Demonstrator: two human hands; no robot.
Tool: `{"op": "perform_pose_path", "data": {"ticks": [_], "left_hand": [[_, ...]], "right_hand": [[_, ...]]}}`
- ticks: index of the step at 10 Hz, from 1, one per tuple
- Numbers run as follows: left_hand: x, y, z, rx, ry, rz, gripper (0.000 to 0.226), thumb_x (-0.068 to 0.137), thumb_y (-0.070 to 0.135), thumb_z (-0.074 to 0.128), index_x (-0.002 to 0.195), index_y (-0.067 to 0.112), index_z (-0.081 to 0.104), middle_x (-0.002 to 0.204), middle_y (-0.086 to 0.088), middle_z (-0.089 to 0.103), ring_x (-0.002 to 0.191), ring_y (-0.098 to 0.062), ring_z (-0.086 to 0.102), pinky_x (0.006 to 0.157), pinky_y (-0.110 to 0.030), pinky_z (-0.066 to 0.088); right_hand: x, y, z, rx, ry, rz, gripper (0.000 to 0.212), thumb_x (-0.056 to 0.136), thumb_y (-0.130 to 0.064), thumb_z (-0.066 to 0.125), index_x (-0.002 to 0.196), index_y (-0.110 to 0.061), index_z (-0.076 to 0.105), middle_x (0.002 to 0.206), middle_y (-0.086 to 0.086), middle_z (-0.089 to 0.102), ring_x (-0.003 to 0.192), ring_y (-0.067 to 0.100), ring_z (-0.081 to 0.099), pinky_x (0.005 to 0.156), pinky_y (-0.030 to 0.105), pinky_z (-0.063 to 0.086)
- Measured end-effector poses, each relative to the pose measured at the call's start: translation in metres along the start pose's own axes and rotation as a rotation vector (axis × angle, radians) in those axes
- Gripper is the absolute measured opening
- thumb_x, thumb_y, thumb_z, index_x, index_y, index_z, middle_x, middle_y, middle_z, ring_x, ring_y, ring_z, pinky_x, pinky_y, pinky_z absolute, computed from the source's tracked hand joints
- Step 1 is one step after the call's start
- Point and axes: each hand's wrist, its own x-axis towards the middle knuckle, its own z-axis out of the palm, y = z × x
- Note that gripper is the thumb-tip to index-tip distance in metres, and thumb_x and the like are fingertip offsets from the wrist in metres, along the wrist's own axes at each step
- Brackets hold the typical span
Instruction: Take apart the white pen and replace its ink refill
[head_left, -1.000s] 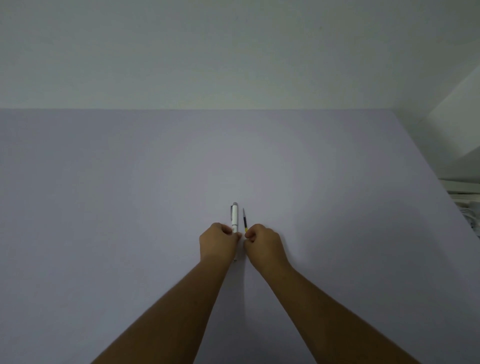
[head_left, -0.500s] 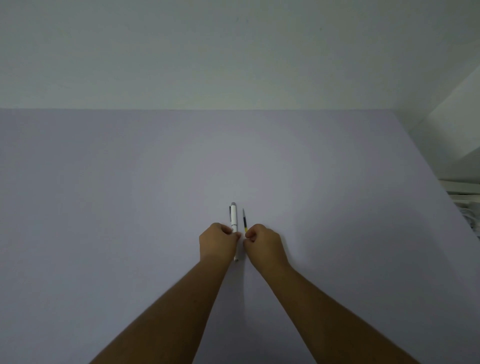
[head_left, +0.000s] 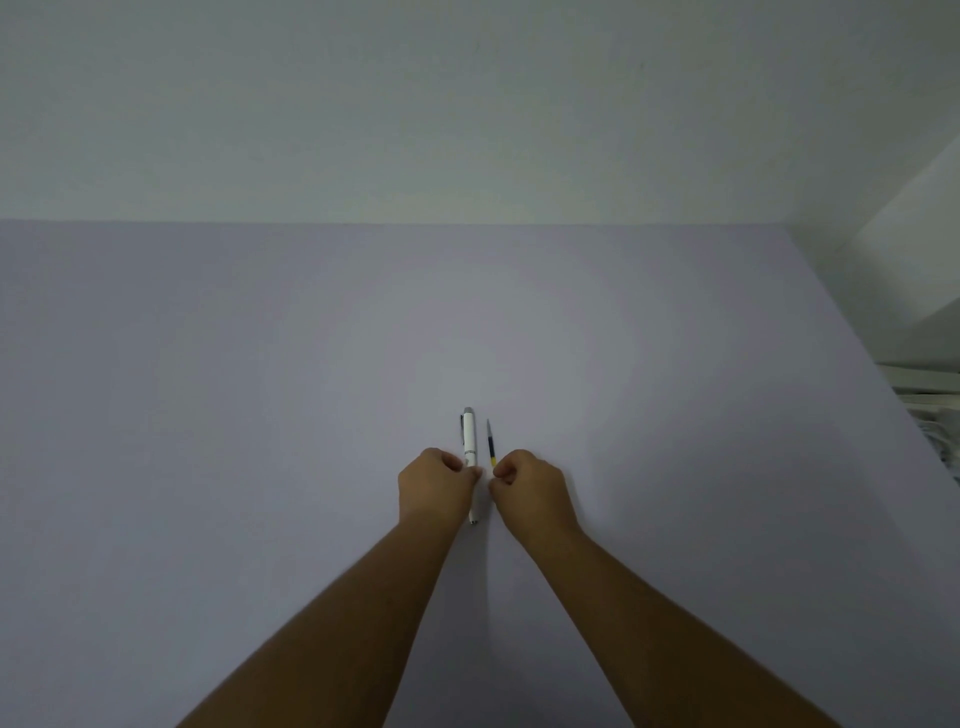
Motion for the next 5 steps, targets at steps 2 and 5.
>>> {"op": "perform_pose_path", "data": {"ticks": [2,5], "left_hand": [[-0.0001,-0.0006,0.0007,0.004,0.004,0.003,0.021,0.081,0.029,0.069,0.094,0.013,0.064,0.082,0.002,0.061,0.069,-0.011,0.054,0.063,-0.022,0.042],[-0.0031,0.0034,-0.0066,-0.031,0.007,0.02,0.019,0.083,0.033,0.066,0.077,0.016,0.059,0.064,0.005,0.055,0.056,-0.008,0.05,0.054,-0.021,0.044]], "right_hand": [[0.0007,-0.0005,0.0008,-0.015,0.01,0.008,0.013,0.088,-0.014,0.053,0.096,-0.011,0.063,0.098,0.009,0.068,0.087,0.023,0.062,0.071,0.027,0.048],[-0.0017,-0.0042,-0.0044,0.045,0.034,0.012,0.011,0.087,-0.018,0.055,0.091,-0.011,0.063,0.091,0.008,0.068,0.074,0.018,0.057,0.063,0.026,0.045]]}}
